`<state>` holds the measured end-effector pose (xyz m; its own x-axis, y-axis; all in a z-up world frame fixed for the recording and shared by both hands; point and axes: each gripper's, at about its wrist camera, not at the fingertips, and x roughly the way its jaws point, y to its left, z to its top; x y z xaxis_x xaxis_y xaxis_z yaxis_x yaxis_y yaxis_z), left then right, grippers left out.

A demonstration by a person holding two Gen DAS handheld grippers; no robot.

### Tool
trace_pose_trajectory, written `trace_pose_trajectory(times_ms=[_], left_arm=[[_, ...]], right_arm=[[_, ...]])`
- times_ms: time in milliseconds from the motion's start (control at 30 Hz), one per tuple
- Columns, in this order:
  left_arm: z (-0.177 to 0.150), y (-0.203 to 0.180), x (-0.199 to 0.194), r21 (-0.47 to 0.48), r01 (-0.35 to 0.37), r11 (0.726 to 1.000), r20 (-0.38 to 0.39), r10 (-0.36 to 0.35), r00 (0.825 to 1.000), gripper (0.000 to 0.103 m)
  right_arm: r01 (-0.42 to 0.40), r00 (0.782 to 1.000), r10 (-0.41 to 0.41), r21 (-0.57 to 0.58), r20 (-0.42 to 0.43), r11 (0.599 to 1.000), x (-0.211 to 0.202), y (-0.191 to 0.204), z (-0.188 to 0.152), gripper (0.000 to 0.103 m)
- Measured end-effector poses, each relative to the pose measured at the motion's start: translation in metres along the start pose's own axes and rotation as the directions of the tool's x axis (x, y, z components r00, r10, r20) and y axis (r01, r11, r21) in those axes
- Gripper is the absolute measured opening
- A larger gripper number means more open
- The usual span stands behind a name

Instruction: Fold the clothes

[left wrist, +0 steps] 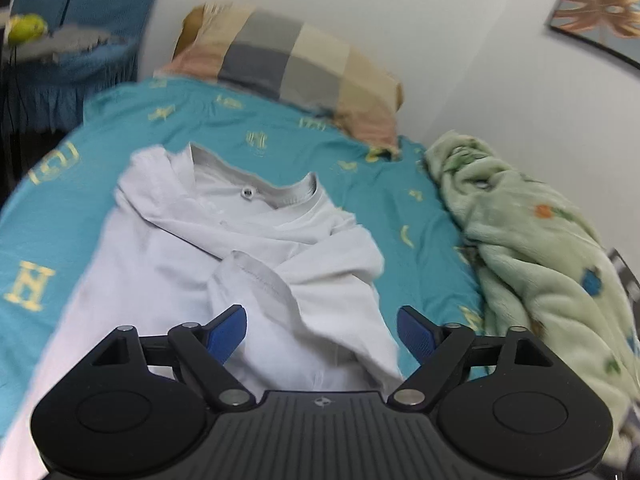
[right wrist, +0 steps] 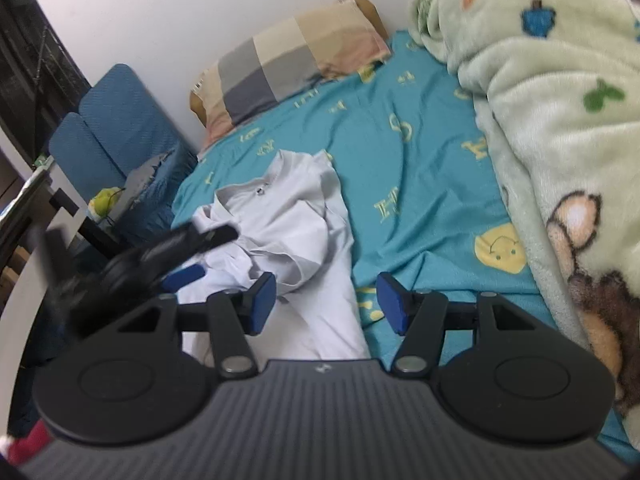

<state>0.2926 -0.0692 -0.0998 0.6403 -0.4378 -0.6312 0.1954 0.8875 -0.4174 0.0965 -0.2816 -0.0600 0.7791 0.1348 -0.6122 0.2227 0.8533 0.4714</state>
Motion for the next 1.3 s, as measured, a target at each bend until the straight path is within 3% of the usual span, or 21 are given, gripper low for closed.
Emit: trace_pose_trajectory(times_ms=[67, 167, 233, 300, 400, 733, 867, 933, 1000, 1100, 1167, 1233, 1300], left_arm=[[0.005, 0.008, 0.024, -0.049, -0.007, 0.999, -0.035, 0.005, 0.999, 0.077], [0.013, 0.021, 0.059, -0.121, -0.021, 0.992, -0.088, 0.010, 0.996, 0.065], [0.018, 0.029, 0.080, -0.165, -0.032, 0.986, -0.117, 0.013, 0.993, 0.032], [0.023, 0.034, 0.080, -0.183, -0.030, 0.983, -0.097, 0.013, 0.995, 0.005], [0.038, 0.038, 0.078, -0.176, -0.036, 0.984, -0.058, 0.026, 0.998, 0.002], [0.109, 0.040, 0.073, -0.061, -0.137, 0.989, 0.065, 0.141, 0.988, 0.002], [0.102, 0.052, 0.081, -0.094, -0.136, 0.986, 0.035, 0.139, 0.990, 0.005], [0.096, 0.058, 0.082, -0.115, -0.129, 0.985, 0.018, 0.132, 0.991, 0.029], [0.089, 0.060, 0.068, -0.110, -0.121, 0.987, 0.028, 0.124, 0.992, 0.044], [0.077, 0.061, 0.037, -0.114, -0.089, 0.990, 0.048, 0.095, 0.994, 0.051], [0.060, 0.064, 0.009, -0.165, -0.050, 0.985, 0.063, 0.061, 0.996, 0.056], [0.042, 0.067, -0.018, -0.213, -0.013, 0.977, 0.070, 0.029, 0.997, 0.069], [0.016, 0.066, -0.037, -0.253, 0.014, 0.967, 0.042, -0.003, 0.999, 0.070]], right_arm=[[-0.004, 1.000, 0.005, 0.012, -0.010, 1.000, 0.010, -0.007, 0.005, 0.059], [0.011, 1.000, -0.010, 0.047, -0.022, 0.999, 0.028, -0.021, 0.010, 0.059], [0.022, 0.999, -0.018, 0.094, -0.047, 0.995, 0.042, -0.034, 0.013, 0.059], [0.024, 0.997, -0.013, 0.145, -0.073, 0.989, 0.052, -0.044, 0.014, 0.059], [0.002, 0.996, 0.015, 0.193, -0.085, 0.981, 0.056, -0.051, 0.014, 0.059], [-0.021, 0.997, 0.034, 0.191, -0.065, 0.981, 0.050, -0.046, 0.013, 0.059], [0.002, 0.996, 0.014, 0.184, -0.087, 0.983, 0.059, -0.048, 0.012, 0.059], [0.005, 0.995, 0.013, 0.194, -0.094, 0.981, 0.063, -0.050, 0.012, 0.059], [0.005, 0.996, 0.012, 0.187, -0.089, 0.982, 0.064, -0.050, 0.013, 0.059], [0.011, 0.997, 0.003, 0.173, -0.081, 0.985, 0.062, -0.049, 0.013, 0.059], [0.009, 0.997, 0.005, 0.173, -0.079, 0.985, 0.060, -0.048, 0.013, 0.059], [0.008, 0.997, 0.004, 0.169, -0.072, 0.986, 0.056, -0.047, 0.013, 0.059], [0.003, 0.998, 0.008, 0.161, -0.067, 0.987, 0.052, -0.044, 0.013, 0.059]])
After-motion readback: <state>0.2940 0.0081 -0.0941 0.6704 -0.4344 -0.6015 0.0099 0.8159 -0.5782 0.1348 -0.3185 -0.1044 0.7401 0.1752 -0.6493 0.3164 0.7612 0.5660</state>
